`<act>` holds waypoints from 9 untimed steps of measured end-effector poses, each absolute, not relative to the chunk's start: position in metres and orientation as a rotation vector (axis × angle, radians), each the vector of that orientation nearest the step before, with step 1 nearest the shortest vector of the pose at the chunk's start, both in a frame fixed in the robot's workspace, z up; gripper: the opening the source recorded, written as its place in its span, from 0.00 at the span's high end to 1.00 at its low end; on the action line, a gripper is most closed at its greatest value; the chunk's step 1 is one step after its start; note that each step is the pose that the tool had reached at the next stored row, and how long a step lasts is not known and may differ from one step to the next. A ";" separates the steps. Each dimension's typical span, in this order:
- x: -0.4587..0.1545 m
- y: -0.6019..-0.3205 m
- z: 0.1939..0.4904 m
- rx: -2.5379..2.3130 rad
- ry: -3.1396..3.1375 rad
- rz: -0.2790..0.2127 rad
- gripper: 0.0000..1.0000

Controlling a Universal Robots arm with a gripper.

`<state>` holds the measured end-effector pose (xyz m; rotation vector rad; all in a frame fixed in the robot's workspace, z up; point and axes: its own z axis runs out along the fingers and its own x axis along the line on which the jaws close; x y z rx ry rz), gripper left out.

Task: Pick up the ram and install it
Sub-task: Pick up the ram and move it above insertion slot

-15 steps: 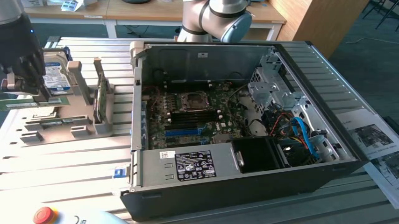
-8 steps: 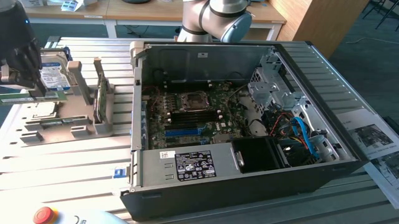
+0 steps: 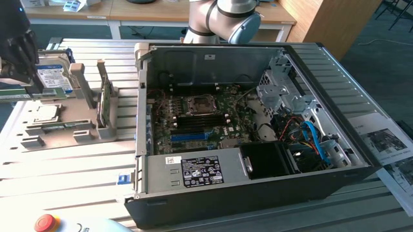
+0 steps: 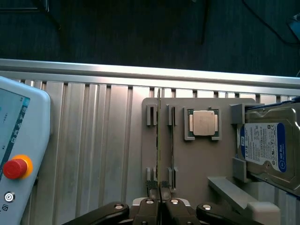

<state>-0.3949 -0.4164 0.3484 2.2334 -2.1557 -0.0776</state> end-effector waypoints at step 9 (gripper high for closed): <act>-0.395 -0.416 0.365 2.232 -2.155 -0.077 0.88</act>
